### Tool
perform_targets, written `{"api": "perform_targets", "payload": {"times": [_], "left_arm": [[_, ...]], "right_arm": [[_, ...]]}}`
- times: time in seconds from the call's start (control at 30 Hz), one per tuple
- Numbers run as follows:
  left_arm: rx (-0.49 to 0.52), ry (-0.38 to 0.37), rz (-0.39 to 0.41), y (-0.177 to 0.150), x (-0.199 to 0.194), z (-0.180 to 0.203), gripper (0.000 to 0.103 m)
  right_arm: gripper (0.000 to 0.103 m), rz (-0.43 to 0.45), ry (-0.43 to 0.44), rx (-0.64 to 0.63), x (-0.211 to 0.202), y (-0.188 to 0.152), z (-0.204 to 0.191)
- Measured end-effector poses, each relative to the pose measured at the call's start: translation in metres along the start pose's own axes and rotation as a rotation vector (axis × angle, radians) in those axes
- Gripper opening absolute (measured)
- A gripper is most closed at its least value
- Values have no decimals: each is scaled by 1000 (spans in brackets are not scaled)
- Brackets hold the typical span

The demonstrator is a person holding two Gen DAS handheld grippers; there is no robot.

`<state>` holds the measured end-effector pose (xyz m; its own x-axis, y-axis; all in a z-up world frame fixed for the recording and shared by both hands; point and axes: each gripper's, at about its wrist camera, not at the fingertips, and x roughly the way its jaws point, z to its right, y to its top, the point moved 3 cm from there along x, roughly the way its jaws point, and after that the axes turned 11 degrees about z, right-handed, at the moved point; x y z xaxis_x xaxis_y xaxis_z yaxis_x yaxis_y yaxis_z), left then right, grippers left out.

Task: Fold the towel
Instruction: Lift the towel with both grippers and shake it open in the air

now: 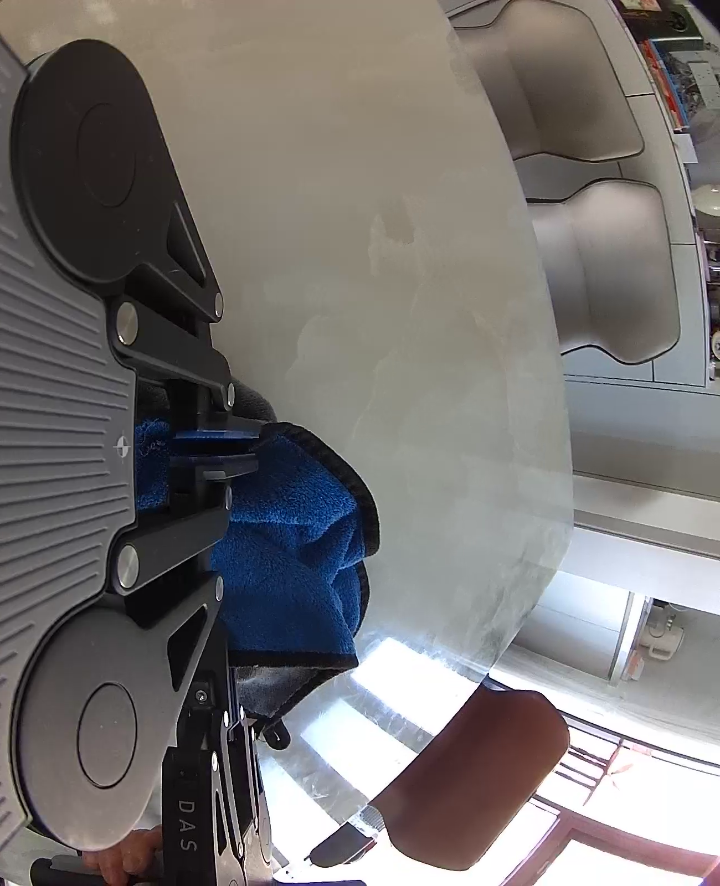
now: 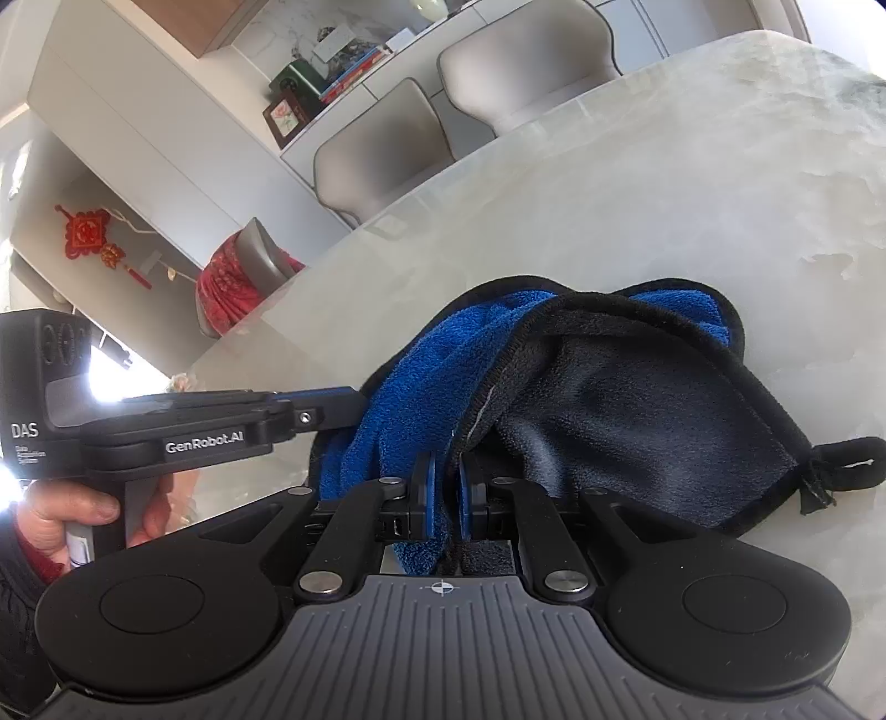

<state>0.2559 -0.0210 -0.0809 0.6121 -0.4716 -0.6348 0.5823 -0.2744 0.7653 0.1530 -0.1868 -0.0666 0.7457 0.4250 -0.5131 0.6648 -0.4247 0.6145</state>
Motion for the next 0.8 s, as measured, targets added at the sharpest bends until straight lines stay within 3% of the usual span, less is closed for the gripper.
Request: {"api": "perform_targets", "payload": {"times": [0.37,0.6,0.8], "left_arm": [[61,73,4,16,-6,9,2],[22,76,62,38,-27,2,2],[-3,89,64,43,-35,-6,2]], "right_arm": [[9,44,24,-1,-12,4,-4],[8,102,45,5,-31,17,-5],[8,167,71,14,-60,32,-4]]}}
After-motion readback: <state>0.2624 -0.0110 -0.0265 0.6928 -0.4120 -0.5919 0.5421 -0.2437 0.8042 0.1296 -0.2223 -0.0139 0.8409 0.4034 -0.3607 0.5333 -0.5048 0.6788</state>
